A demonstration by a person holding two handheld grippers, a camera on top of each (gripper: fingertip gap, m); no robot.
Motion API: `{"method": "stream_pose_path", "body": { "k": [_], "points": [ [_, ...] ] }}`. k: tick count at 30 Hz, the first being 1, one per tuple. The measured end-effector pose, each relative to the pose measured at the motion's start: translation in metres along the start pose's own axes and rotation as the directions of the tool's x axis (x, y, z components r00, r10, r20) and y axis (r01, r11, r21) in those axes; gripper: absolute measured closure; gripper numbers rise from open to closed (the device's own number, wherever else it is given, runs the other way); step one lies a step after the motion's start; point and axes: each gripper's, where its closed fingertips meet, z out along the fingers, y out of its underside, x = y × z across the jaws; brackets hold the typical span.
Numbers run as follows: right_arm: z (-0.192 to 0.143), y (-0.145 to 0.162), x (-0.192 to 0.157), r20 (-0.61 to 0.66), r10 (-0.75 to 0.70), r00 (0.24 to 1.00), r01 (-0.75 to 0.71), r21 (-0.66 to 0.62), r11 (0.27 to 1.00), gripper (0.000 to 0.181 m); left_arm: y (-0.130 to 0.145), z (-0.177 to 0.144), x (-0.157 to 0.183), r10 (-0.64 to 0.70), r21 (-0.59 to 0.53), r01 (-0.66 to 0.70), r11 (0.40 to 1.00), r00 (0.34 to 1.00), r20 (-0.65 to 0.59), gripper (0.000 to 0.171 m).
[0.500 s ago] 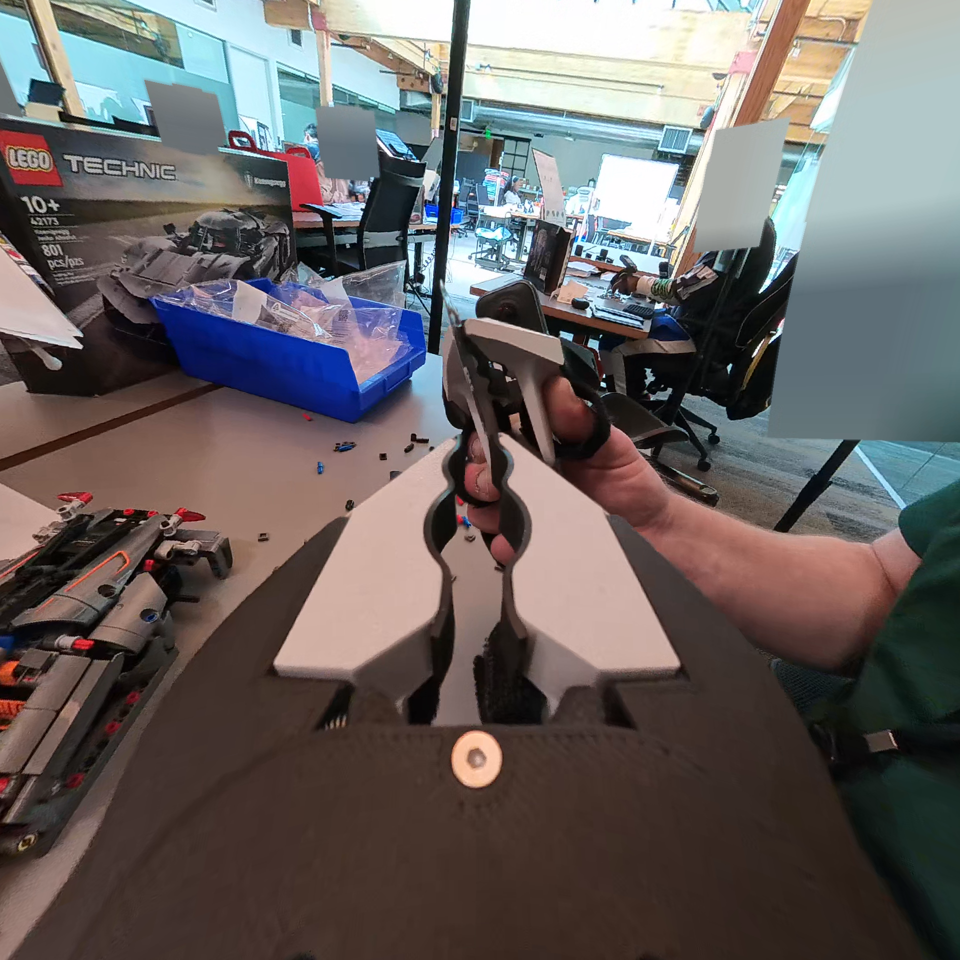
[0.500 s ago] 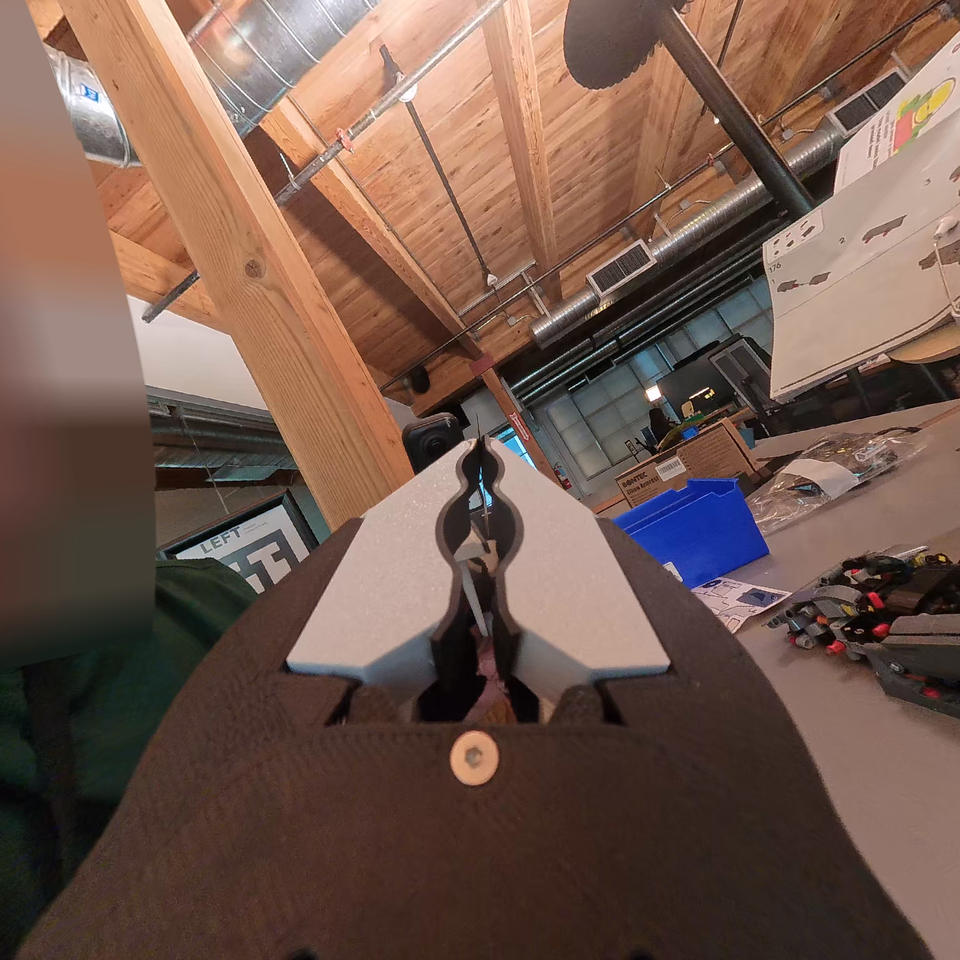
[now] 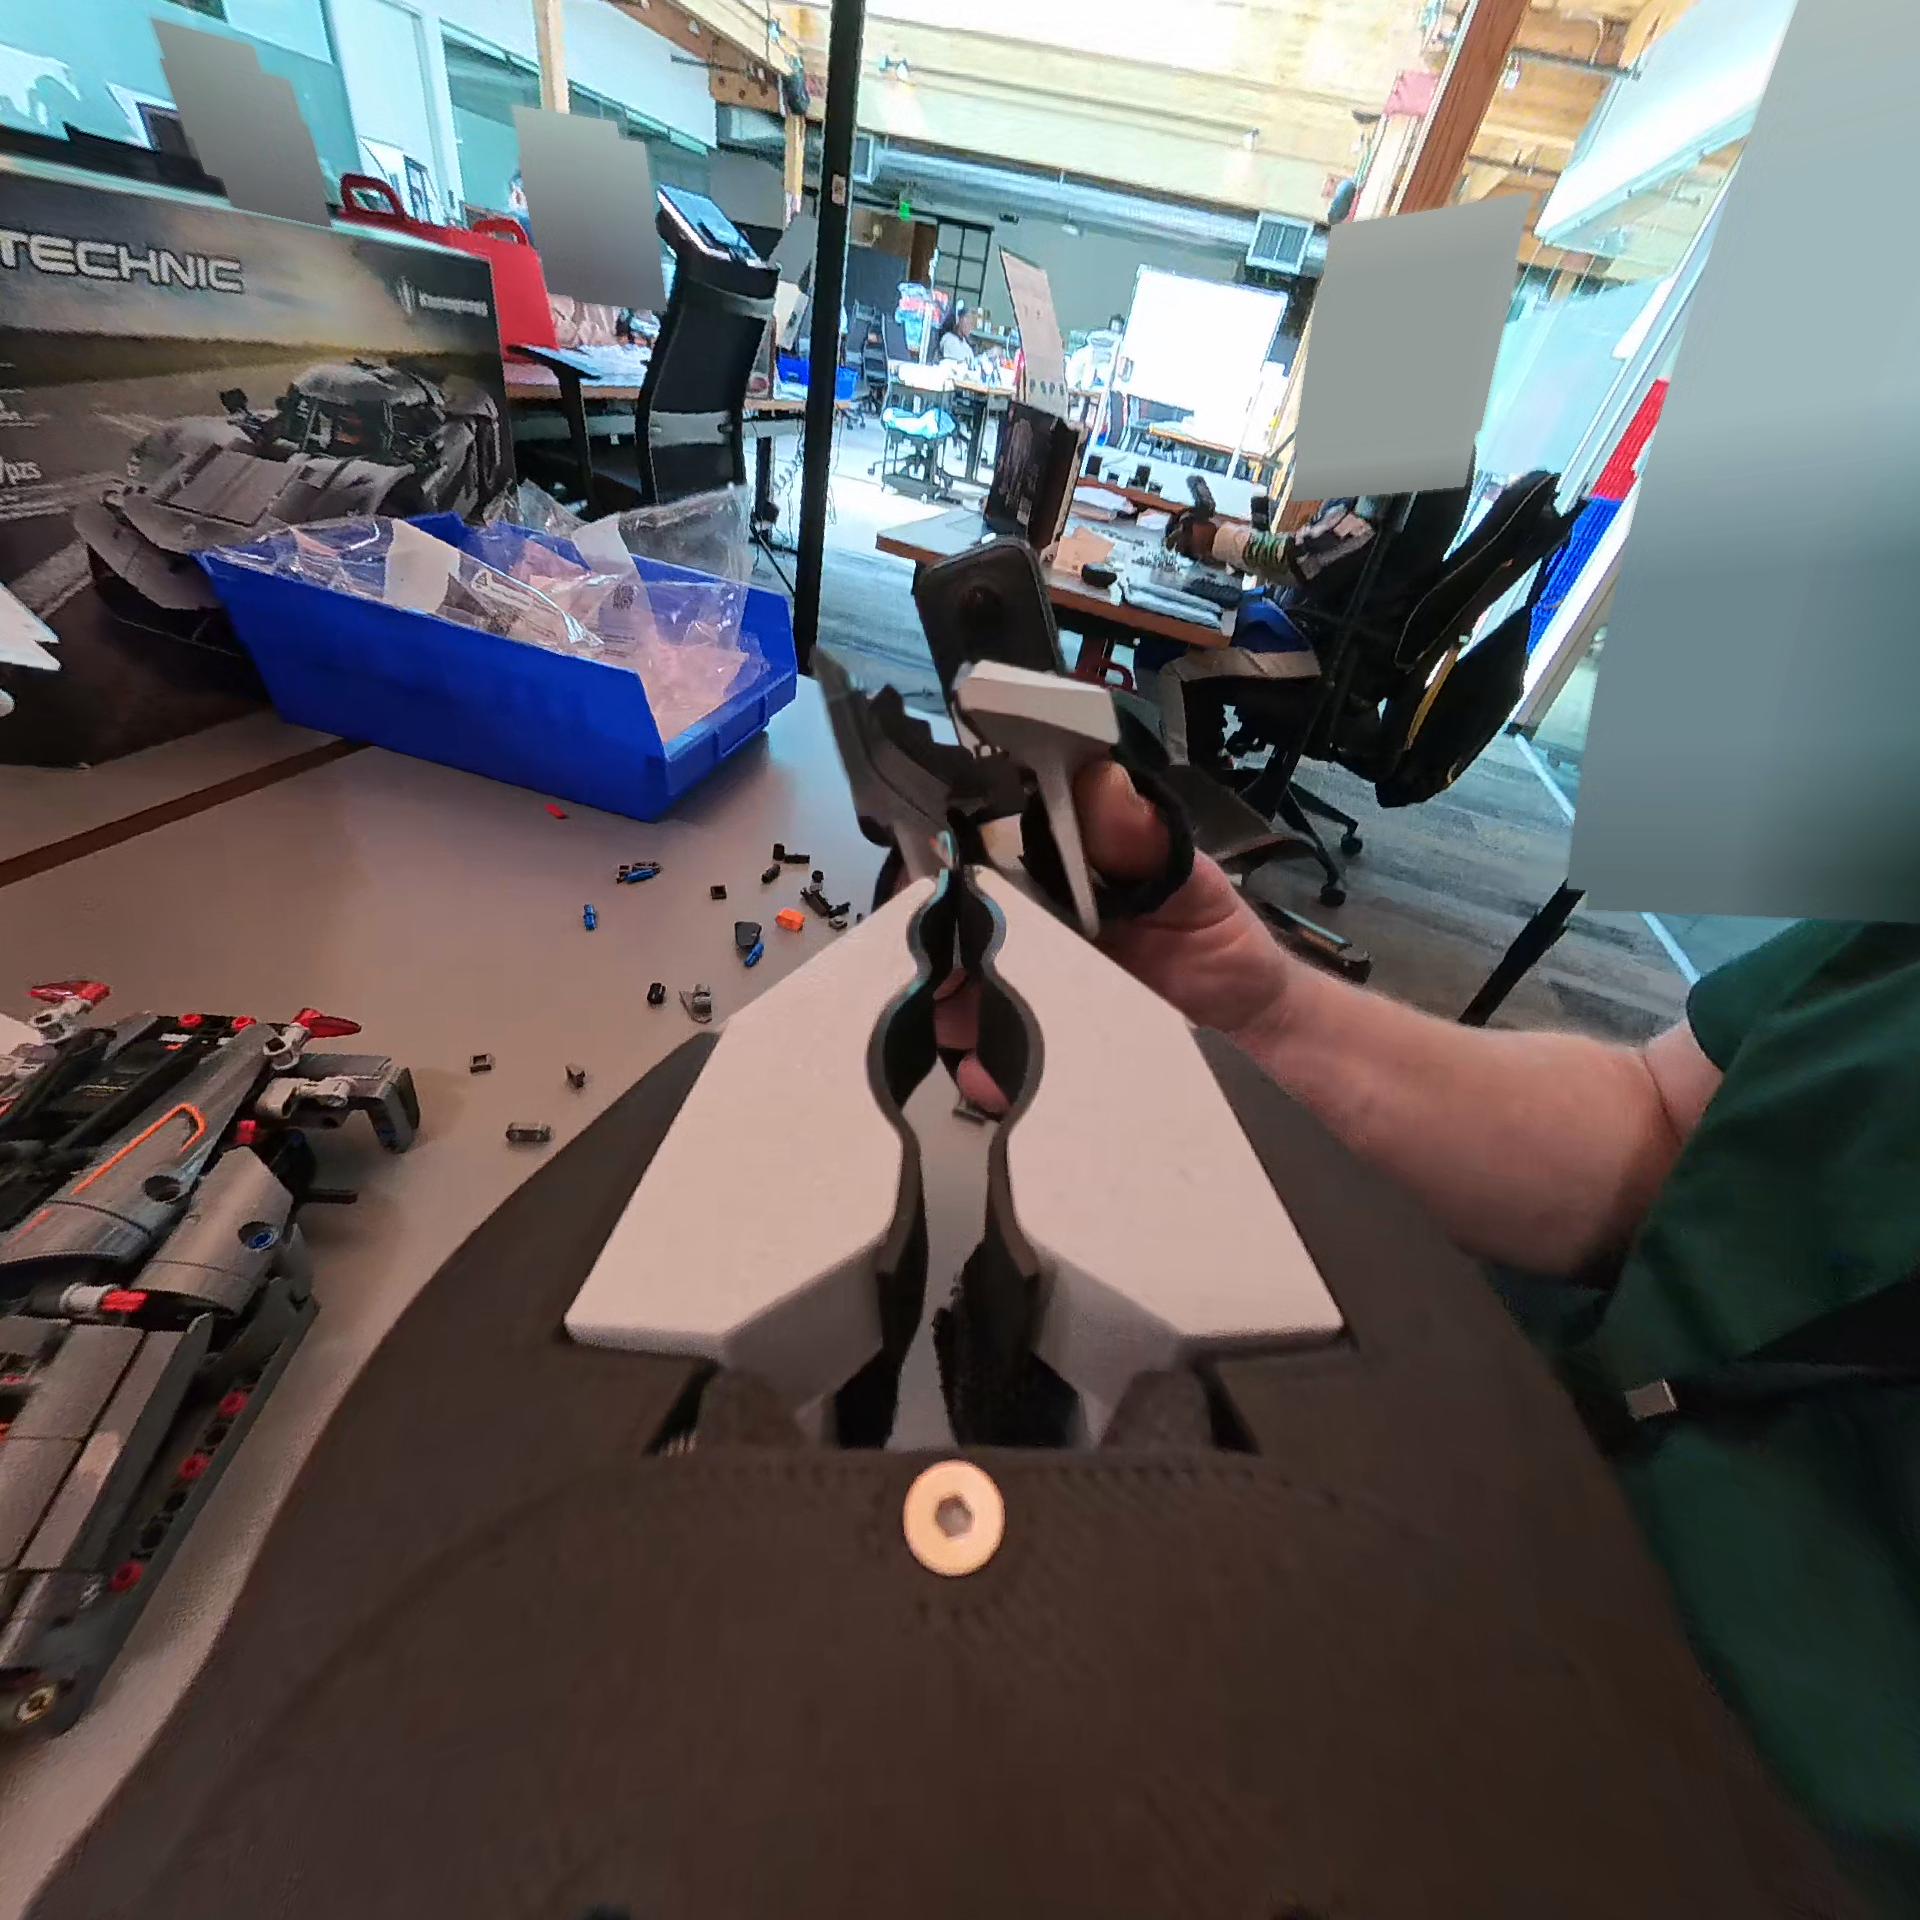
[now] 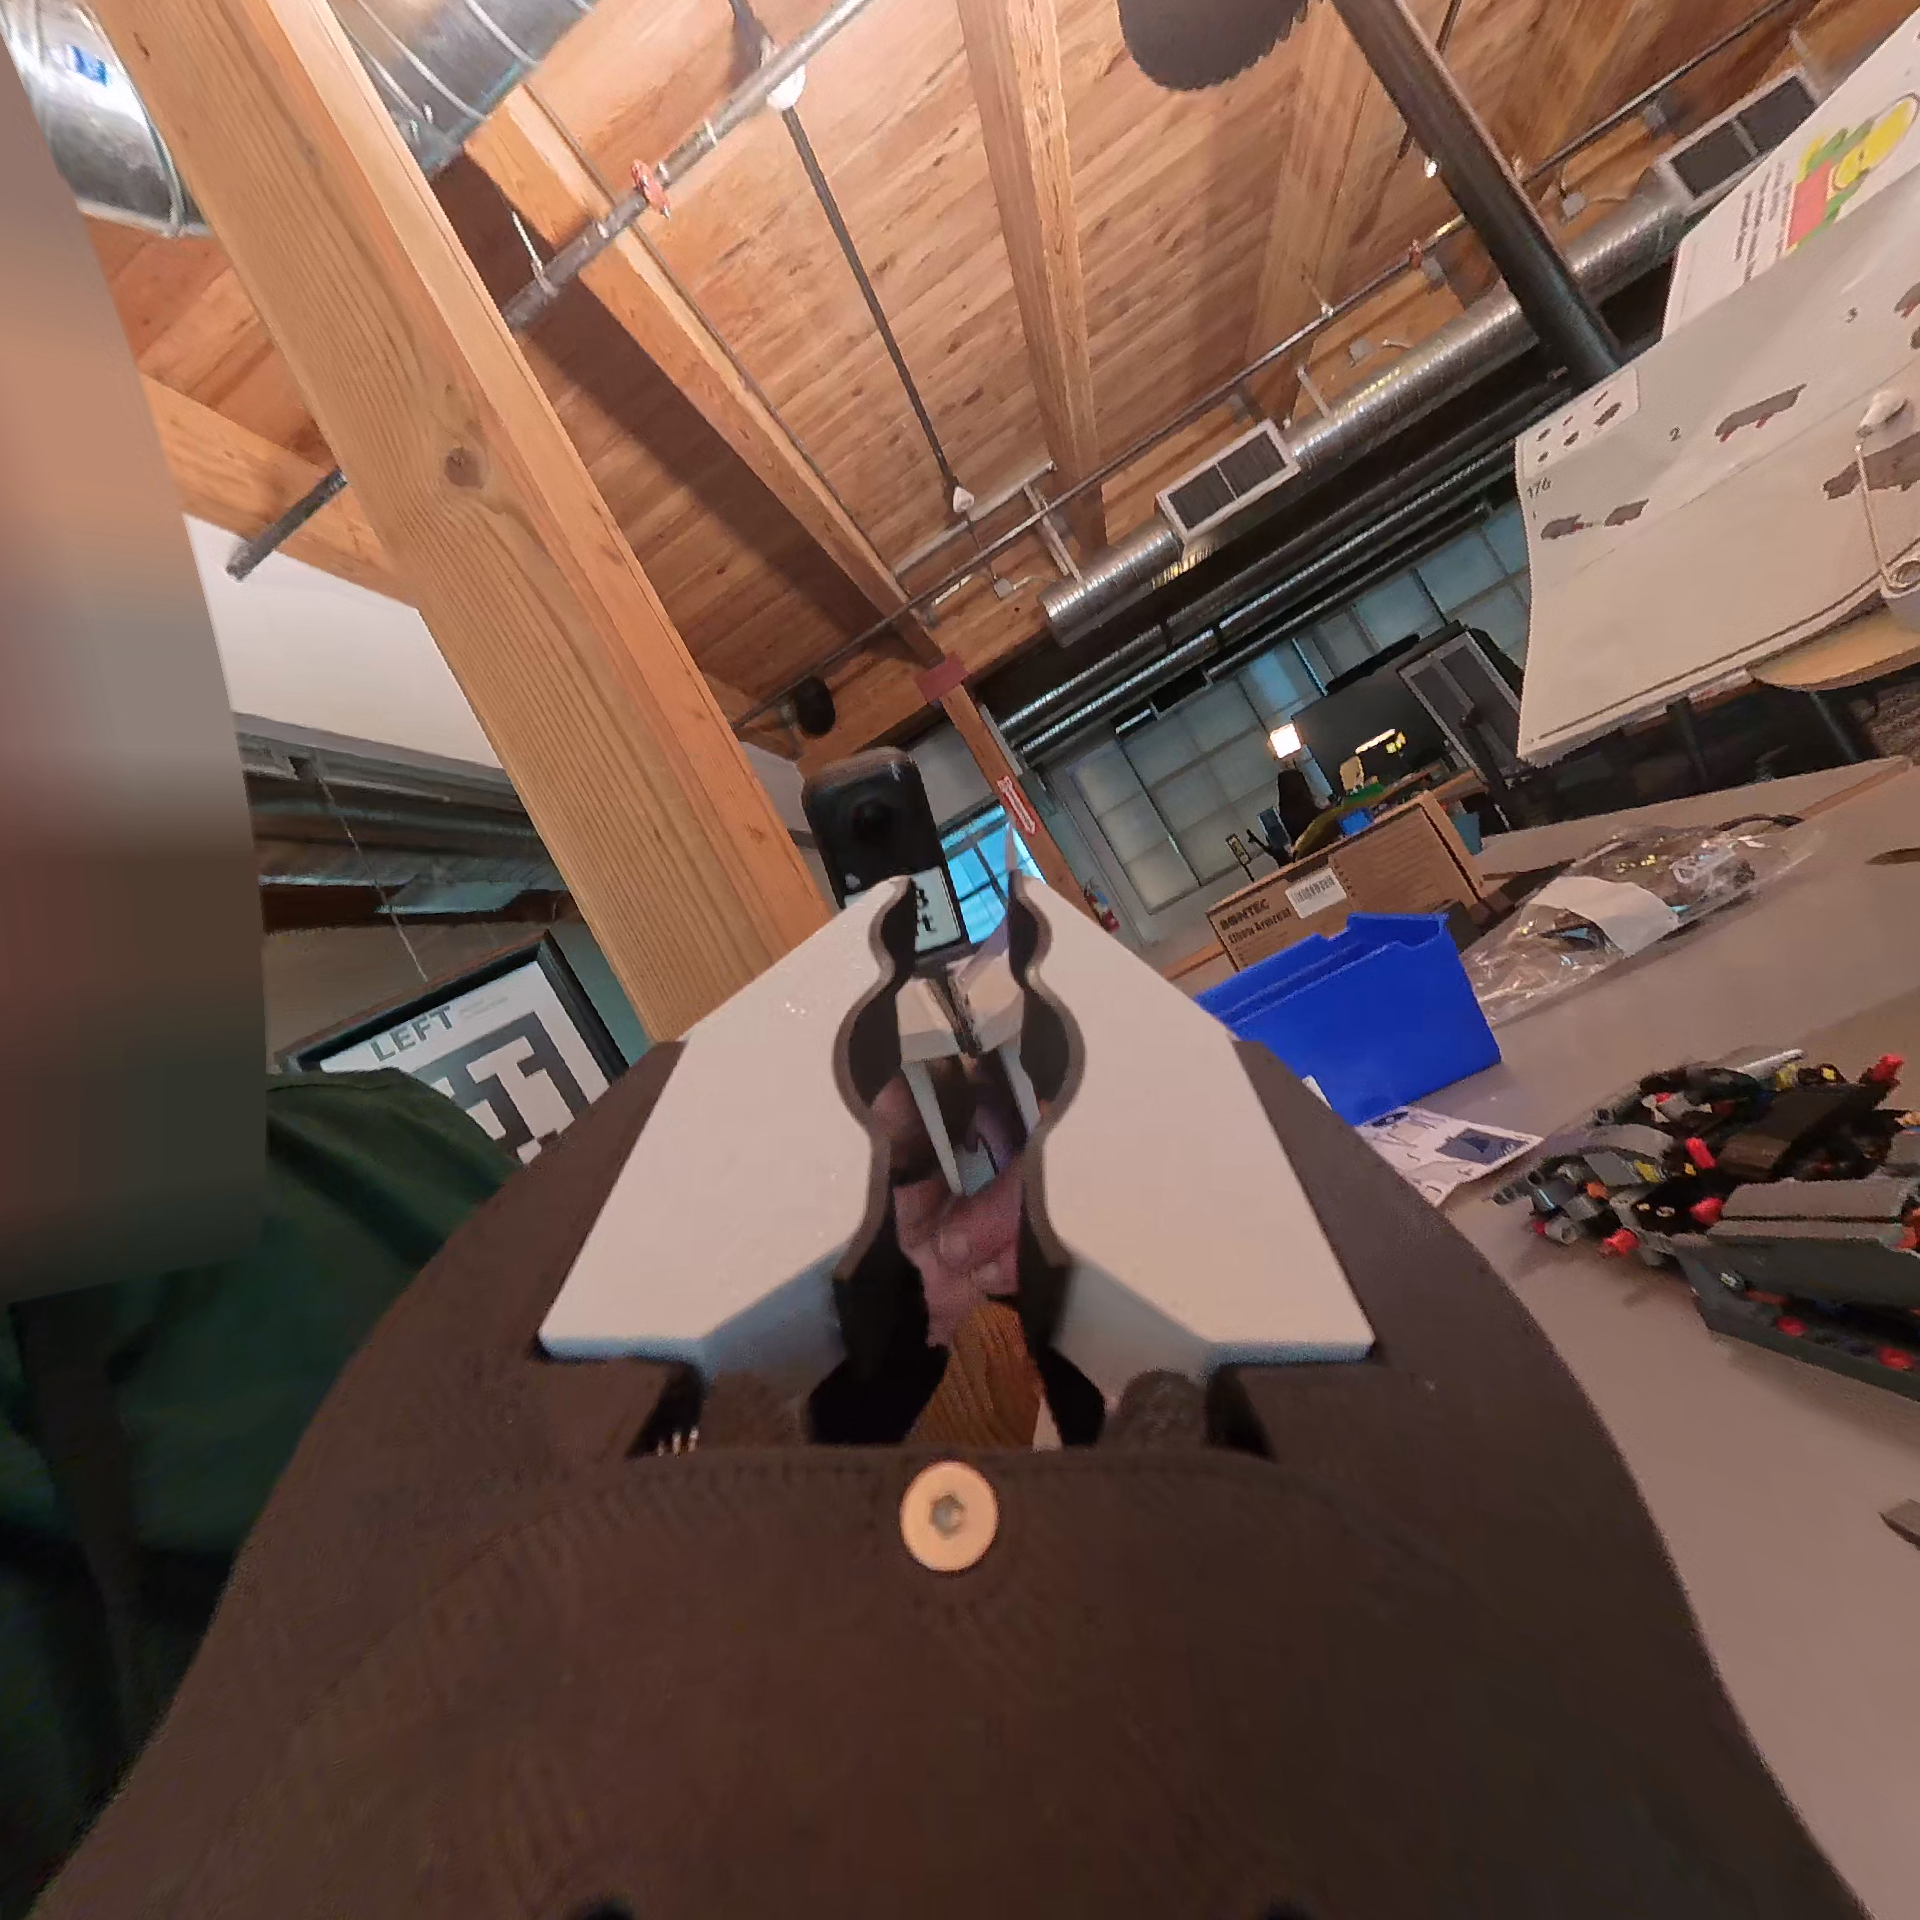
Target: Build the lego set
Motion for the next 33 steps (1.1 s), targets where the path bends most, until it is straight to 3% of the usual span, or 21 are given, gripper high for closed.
{"method": "stream_pose_path", "body": {
  "k": [4, 6, 8, 13, 21, 26, 33],
  "points": [
    [-0.006, 0.013, 0.011, -0.084, -0.091, 0.992, 0.08, -0.134, 0.988, 0.163, 0.004, -0.008, -0.001, 0.05, -0.106, -0.049, 0.993, 0.999, 0.003, 0.171],
    [-0.01, 0.016, 0.021, -0.148, -0.142, 0.979, 0.114, -0.188, 0.976, 0.151, 0.006, -0.013, 0.0, 0.067, -0.157, -0.068, 0.985, 0.998, -0.013, 0.171],
    [-0.016, 0.012, 0.027, -0.178, -0.166, 0.97, 0.131, -0.194, 0.972, 0.149, 0.012, -0.016, 0.001, 0.081, -0.228, -0.086, 0.97, 0.996, -0.034, 0.171],
    [-0.02, 0.014, 0.026, -0.139, -0.163, 0.977, 0.124, -0.253, 0.96, 0.152, 0.027, -0.032, -0.014, 0.113, -0.378, -0.115, 0.918, 0.993, -0.027, 0.171],
    [-0.01, 0.044, 0.038, -0.126, -0.215, 0.969, 0.135, -0.457, 0.879, 0.158, 0.058, -0.051, -0.036, 0.146, -0.616, -0.151, 0.773, 0.988, -0.059, 0.171],
    [-0.005, 0.059, 0.042, -0.111, -0.242, 0.964, 0.147, -0.534, 0.832, 0.168, 0.061, -0.052, -0.039, 0.188, -0.679, -0.193, 0.709, 0.979, -0.081, 0.171],
    [-0.002, 0.07, 0.046, -0.111, -0.23, 0.967, 0.13, -0.56, 0.818, 0.181, 0.066, -0.05, -0.039, 0.176, -0.687, -0.194, 0.701, 0.98, -0.097, 0.171]
  ]
}}
